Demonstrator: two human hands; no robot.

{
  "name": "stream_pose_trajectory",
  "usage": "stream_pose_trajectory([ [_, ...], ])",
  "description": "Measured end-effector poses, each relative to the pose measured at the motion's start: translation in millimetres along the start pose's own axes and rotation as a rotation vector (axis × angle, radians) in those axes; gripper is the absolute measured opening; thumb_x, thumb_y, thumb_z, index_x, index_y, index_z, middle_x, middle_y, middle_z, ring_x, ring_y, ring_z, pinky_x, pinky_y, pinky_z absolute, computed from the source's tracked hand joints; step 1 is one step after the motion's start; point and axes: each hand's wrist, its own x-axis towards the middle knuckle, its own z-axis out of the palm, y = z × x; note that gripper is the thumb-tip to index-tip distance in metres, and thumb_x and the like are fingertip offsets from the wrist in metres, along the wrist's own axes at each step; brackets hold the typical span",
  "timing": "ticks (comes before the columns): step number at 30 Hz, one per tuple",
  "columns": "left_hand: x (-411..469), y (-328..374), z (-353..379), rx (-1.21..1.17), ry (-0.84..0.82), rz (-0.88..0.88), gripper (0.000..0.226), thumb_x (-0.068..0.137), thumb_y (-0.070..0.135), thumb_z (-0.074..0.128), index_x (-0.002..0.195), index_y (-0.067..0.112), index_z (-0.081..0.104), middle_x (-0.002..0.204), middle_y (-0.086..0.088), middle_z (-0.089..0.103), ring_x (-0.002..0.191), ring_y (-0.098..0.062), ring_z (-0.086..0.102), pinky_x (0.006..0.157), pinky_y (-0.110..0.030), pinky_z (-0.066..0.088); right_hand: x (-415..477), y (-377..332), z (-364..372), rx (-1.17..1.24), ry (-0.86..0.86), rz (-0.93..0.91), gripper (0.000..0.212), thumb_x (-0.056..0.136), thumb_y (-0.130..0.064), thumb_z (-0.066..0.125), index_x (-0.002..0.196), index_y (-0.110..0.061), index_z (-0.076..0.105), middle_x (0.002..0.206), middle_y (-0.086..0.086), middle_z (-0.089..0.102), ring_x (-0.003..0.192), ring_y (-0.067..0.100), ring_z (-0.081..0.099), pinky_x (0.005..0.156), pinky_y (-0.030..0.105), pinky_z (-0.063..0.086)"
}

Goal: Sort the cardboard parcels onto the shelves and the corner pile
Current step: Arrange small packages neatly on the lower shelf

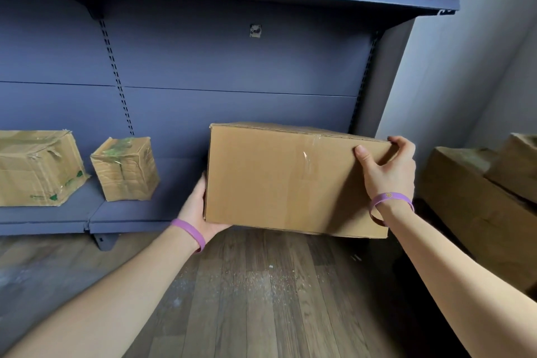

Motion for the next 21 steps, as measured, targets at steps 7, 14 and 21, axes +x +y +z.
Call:
stream_pose_trajectory([
  [7,-8,-30,11,-0.277,0.256,0.107,0.079,0.076,0.067,0.065,0.141,0.025,0.047,0.136,-0.008,0.059,0.124,-0.029,0.055,0.094,-0.048,0.052,-23,-18,10,-0.113,0.018,0.020,0.068,0.080,-0.067,0.064,0.131,-0.032,0.035,0.128,0.012,0.048,0.114,0.039,0.053,0.096,0.050,0.045],
  [14,-16,-60,38,-0.313,0.131,-0.054,0.074,0.083,0.063,0.062,0.139,0.017,0.048,0.127,-0.016,0.062,0.113,-0.034,0.059,0.096,-0.054,0.047,-52,-39,28,-0.134,0.000,-0.011,0.072,0.071,-0.072,0.067,0.123,-0.032,0.037,0.118,0.009,0.044,0.113,0.034,0.046,0.096,0.050,0.043],
  [21,-24,-67,50,-0.274,0.097,-0.082,0.077,0.079,0.070,0.059,0.135,0.018,0.049,0.123,-0.015,0.064,0.107,-0.032,0.062,0.086,-0.050,0.051,-59,-51,34,-0.068,-0.020,-0.128,0.052,0.080,-0.066,0.063,0.120,-0.040,0.043,0.108,0.001,0.041,0.105,0.028,0.048,0.092,0.043,0.046],
])
